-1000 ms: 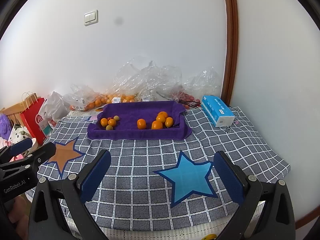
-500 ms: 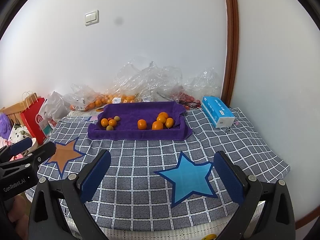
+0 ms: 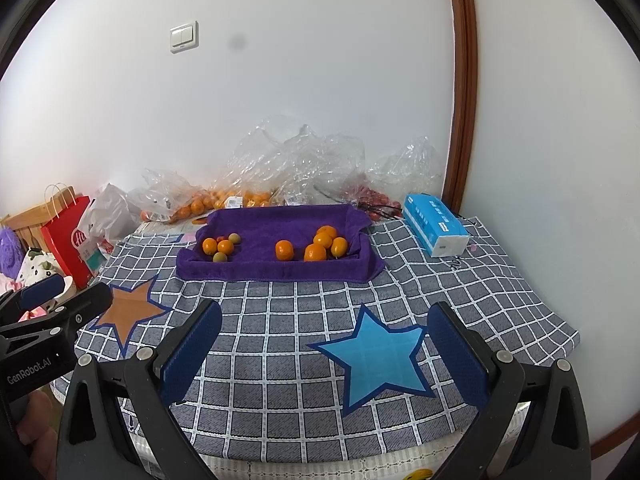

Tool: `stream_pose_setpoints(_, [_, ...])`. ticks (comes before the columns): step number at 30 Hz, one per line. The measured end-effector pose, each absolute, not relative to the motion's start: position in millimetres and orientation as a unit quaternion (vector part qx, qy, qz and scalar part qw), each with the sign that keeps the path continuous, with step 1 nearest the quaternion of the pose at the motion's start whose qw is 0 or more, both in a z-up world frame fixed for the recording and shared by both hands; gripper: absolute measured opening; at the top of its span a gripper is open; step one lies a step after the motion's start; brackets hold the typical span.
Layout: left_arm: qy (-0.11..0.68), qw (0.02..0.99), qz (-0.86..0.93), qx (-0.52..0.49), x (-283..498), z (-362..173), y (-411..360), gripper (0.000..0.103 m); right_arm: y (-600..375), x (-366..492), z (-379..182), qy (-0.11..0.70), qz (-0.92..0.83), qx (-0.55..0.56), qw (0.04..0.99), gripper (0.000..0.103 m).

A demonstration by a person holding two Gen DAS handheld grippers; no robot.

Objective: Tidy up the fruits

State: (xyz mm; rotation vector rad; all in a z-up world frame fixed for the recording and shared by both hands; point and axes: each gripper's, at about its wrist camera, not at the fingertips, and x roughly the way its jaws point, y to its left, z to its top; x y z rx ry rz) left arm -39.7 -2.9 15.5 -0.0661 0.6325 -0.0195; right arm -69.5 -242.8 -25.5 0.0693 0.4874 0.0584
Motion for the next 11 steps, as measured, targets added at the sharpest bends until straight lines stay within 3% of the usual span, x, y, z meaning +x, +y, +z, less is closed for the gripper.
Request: stream_pose_setpoints(11, [0.311,0.950,-0.006,-0.030,-40.6,16.3,-4.2,0.088,-241.1,-70.4,-25.2,0.241,0.031,0.031,0.970,0.101])
